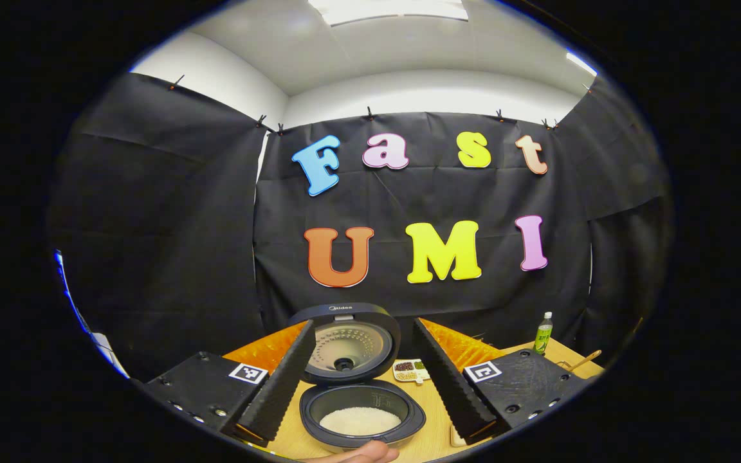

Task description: Close the left gripper, press the button to open the rice cooker; take a wooden spoon from the chopstick holder with the right hand, scoop a spoonful of rice and pour it into the rice cooker, then put the wooden spoon back into the chopstick holder.

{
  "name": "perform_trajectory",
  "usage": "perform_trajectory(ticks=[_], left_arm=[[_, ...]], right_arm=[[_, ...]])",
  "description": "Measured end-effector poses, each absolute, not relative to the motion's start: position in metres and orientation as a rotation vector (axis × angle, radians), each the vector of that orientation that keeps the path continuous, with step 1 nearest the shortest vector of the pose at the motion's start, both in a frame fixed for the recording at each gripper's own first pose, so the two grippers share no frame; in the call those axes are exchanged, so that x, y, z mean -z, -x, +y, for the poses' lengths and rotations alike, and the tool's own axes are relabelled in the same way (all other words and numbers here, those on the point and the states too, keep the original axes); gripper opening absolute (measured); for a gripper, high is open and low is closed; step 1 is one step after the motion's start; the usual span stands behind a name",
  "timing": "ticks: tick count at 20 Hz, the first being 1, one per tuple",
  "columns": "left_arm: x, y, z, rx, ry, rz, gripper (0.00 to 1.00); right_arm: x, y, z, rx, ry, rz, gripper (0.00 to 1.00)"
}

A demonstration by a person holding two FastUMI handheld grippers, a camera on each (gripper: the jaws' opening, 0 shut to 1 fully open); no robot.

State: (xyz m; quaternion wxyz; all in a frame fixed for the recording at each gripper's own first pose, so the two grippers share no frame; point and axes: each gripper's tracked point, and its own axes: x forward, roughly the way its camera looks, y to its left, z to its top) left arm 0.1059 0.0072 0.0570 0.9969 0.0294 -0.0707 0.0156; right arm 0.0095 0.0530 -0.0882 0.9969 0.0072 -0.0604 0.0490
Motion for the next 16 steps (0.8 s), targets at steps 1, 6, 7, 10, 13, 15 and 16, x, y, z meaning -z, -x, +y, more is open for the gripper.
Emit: perform_trajectory(ticks=[1, 6, 7, 10, 13, 15, 16], left_arm=[[-0.063, -0.117, 0.009, -0.034, -0.059, -0.140, 0.95], [-0.080, -0.182, 0.027, -0.075, -0.001, -0.125, 0.96], [-0.076, -0.196, 0.027, -0.070, 0.027, -0.102, 1.00], [-0.074, -0.230, 0.034, -0.092, 0.055, -0.061, 0.95], [-0.069, -0.253, 0.043, -0.129, -0.006, -0.057, 0.94], [-0.060, -0.265, 0.052, -0.165, -0.013, -0.033, 0.94], [-0.058, -0.269, 0.053, -0.179, -0.016, -0.025, 0.94]], right_arm=[[0.091, -0.005, 0.051, -0.107, -0.016, -0.113, 0.96], [0.092, 0.012, 0.033, -0.104, -0.011, -0.128, 1.00], [0.094, 0.013, 0.030, -0.101, -0.014, -0.128, 1.00], [0.098, 0.016, 0.024, -0.104, -0.026, -0.132, 1.00], [0.104, 0.014, 0.017, -0.109, -0.037, -0.130, 1.00], [0.108, 0.013, 0.013, -0.113, -0.041, -0.128, 1.00], [0.111, 0.012, 0.011, -0.115, -0.045, -0.121, 1.00]])
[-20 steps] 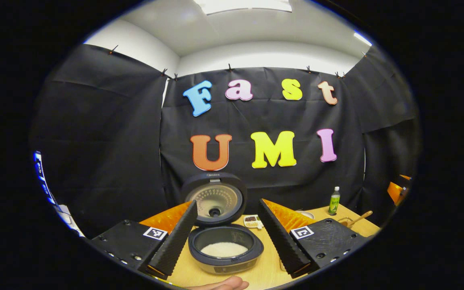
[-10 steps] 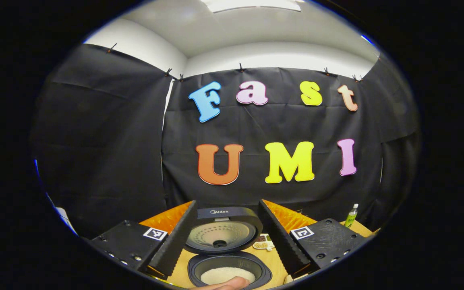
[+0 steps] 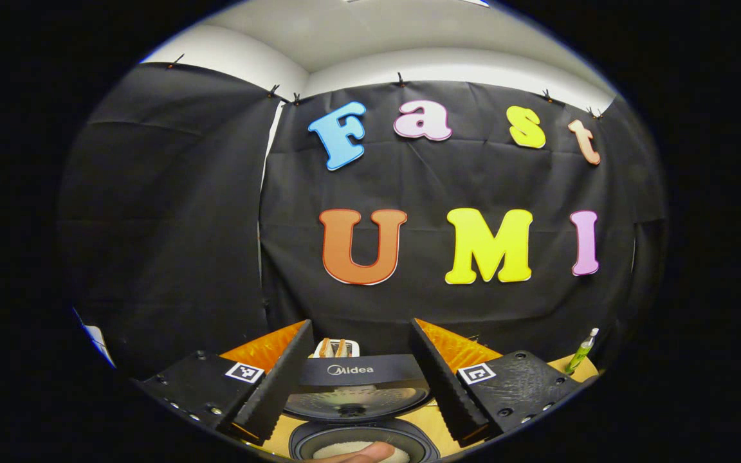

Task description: Close the left gripper, press the button to open the rice cooker; take a wooden spoon from the chopstick holder with the right hand, scoop a spoonful of rice and pour it into the rice cooker, then put the wooden spoon back into the chopstick holder.

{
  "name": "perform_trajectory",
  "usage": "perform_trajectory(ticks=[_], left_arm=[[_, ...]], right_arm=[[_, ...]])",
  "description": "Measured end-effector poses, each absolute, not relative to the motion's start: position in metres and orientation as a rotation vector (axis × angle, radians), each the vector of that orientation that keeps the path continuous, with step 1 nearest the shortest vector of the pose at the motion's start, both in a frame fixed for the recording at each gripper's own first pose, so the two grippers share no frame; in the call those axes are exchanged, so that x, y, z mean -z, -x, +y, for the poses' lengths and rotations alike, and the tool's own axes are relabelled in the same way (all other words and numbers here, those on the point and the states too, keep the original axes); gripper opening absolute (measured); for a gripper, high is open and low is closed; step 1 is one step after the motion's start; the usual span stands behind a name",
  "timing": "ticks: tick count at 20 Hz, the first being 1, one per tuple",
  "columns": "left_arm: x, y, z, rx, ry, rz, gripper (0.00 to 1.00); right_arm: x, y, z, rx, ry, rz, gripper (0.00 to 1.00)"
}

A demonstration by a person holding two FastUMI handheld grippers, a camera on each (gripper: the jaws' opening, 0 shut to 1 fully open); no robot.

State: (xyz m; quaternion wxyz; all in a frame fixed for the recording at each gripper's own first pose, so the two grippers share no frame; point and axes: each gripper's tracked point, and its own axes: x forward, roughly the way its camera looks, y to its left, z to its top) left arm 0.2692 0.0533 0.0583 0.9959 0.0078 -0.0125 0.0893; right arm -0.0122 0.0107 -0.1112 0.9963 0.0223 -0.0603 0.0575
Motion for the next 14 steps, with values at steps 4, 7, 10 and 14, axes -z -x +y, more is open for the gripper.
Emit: perform_trajectory(ticks=[4, 7, 10, 14], left_arm=[[-0.045, -0.286, 0.059, -0.194, -0.003, 0.007, 0.94], [-0.035, -0.294, 0.063, -0.209, -0.004, 0.027, 0.84], [-0.032, -0.297, 0.071, -0.246, -0.021, 0.023, 0.96], [-0.029, -0.290, 0.069, -0.249, -0.026, 0.026, 0.99]], right_arm=[[0.118, 0.007, 0.001, -0.108, -0.061, -0.107, 0.96], [0.124, 0.006, 0.000, -0.105, -0.066, -0.097, 1.00], [0.128, 0.008, 0.006, -0.122, -0.058, -0.086, 1.00], [0.123, 0.014, 0.013, -0.131, -0.048, -0.099, 1.00]])
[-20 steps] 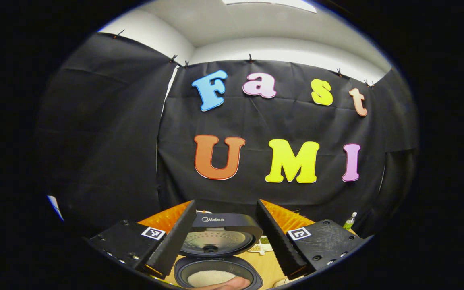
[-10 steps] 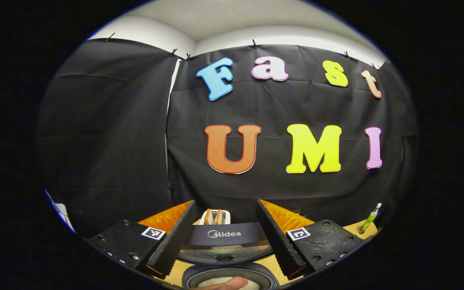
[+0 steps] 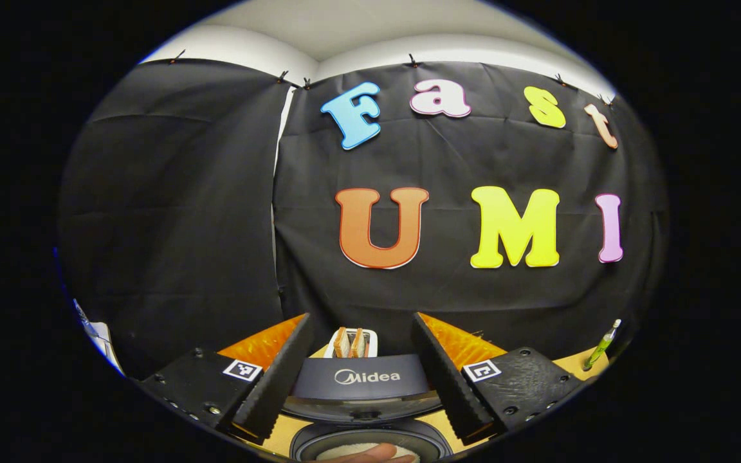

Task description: Close the left gripper, press the button to open the rice cooker; take a wooden spoon from the chopstick holder with the right hand, scoop a spoonful of rice and pour it into the rice cooker, then put the wooden spoon back into the chopstick holder.

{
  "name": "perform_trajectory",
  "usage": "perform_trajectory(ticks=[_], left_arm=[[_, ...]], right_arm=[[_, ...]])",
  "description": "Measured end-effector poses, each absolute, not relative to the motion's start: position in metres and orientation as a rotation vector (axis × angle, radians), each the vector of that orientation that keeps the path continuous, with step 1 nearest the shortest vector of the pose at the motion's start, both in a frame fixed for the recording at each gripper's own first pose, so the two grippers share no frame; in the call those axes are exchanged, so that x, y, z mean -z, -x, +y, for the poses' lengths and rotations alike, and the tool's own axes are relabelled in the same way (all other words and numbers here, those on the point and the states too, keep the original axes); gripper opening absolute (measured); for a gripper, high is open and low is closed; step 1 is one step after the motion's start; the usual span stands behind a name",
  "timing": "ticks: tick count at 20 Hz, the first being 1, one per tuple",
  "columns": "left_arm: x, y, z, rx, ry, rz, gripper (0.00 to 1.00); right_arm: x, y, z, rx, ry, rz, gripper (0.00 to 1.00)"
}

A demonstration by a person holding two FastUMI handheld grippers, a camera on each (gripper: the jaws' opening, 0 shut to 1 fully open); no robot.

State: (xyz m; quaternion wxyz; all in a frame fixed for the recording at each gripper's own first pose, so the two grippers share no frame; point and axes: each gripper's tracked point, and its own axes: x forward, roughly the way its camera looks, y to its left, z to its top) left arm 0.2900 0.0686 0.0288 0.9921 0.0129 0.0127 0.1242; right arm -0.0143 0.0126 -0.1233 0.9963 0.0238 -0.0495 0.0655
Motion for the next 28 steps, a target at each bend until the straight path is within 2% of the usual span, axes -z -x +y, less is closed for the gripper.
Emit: perform_trajectory(ticks=[7, 8, 9, 11, 12, 13, 14, 15, 16, 28], left_arm=[[-0.017, -0.266, 0.059, -0.256, -0.026, 0.047, 0.99], [-0.015, -0.262, 0.057, -0.256, -0.029, 0.049, 0.99], [-0.013, -0.258, 0.056, -0.255, -0.026, 0.050, 0.99], [-0.008, -0.250, 0.051, -0.250, -0.024, 0.059, 0.99], [-0.006, -0.244, 0.049, -0.244, -0.025, 0.064, 0.99], [-0.002, -0.240, 0.047, -0.236, -0.023, 0.074, 0.99], [0.000, -0.236, 0.045, -0.230, -0.017, 0.072, 0.99], [0.004, -0.232, 0.043, -0.222, -0.018, 0.077, 0.98], [0.009, -0.227, 0.040, -0.215, -0.018, 0.075, 0.98], [0.119, -0.184, 0.008, -0.176, 0.015, 0.218, 0.96]], right_arm=[[0.121, 0.031, 0.016, -0.133, -0.034, -0.116, 1.00], [0.119, 0.035, 0.015, -0.132, -0.032, -0.121, 0.96], [0.119, 0.038, 0.014, -0.130, -0.030, -0.126, 1.00], [0.116, 0.045, 0.011, -0.121, -0.022, -0.133, 1.00], [0.115, 0.049, 0.009, -0.113, -0.016, -0.136, 0.96], [0.111, 0.053, 0.009, -0.110, -0.009, -0.147, 0.96], [0.107, 0.058, 0.010, -0.109, -0.002, -0.154, 1.00], [0.104, 0.062, 0.012, -0.114, 0.001, -0.167, 0.96], [0.102, 0.067, 0.014, -0.120, 0.003, -0.176, 1.00], [0.097, 0.071, 0.032, -0.149, 0.015, -0.168, 1.00]])
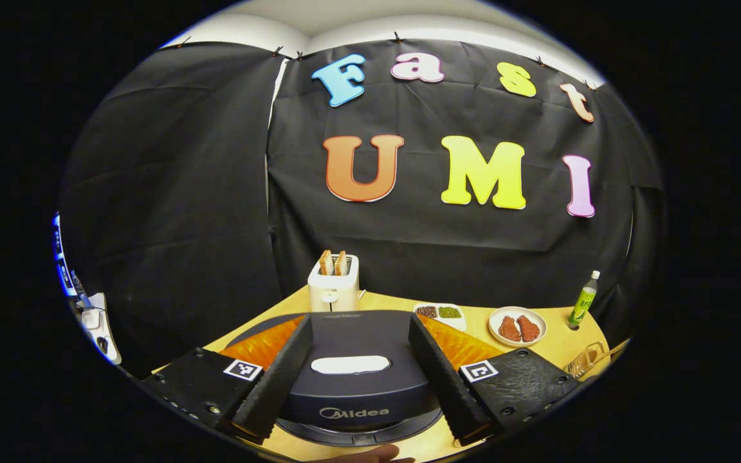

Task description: Close the left gripper, press the button to open the rice cooker; take a wooden spoon from the chopstick holder with the right hand, scoop a spoonful of rice and pour it into the rice cooker, then put the wooden spoon back into the chopstick holder.

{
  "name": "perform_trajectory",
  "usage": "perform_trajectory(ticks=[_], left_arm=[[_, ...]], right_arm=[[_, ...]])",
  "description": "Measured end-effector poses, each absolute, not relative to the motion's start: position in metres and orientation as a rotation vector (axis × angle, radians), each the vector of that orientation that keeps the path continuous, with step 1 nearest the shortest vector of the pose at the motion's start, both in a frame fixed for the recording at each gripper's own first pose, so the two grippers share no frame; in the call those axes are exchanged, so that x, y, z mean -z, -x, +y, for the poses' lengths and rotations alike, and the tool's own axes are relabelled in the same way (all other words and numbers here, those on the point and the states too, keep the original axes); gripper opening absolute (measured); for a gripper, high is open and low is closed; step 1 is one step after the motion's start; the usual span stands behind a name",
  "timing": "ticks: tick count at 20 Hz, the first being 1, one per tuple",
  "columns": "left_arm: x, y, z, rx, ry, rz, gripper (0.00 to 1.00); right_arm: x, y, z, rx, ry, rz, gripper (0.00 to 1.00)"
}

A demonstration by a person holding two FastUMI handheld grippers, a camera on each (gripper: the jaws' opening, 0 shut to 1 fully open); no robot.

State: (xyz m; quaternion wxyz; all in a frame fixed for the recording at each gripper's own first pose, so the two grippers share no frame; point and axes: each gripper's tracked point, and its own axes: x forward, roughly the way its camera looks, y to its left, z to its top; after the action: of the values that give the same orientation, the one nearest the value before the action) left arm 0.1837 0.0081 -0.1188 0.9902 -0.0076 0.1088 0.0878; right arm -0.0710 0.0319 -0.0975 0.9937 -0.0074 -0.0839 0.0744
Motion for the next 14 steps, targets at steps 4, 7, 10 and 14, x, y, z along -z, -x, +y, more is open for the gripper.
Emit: perform_trajectory(ticks=[4, 7, 10, 14], left_arm=[[0.147, -0.174, 0.003, -0.177, 0.004, 0.215, 0.97], [0.163, -0.172, 0.002, -0.174, -0.015, 0.206, 0.97], [0.183, -0.168, 0.001, -0.177, -0.015, 0.221, 0.97], [0.181, -0.167, 0.002, -0.170, -0.039, 0.137, 0.98]], right_arm=[[0.092, 0.070, 0.033, -0.148, 0.022, -0.169, 1.00], [0.091, 0.070, 0.036, -0.147, 0.029, -0.169, 1.00], [0.091, 0.069, 0.039, -0.142, 0.037, -0.157, 1.00], [0.084, 0.077, 0.050, -0.152, 0.056, -0.166, 1.00]])
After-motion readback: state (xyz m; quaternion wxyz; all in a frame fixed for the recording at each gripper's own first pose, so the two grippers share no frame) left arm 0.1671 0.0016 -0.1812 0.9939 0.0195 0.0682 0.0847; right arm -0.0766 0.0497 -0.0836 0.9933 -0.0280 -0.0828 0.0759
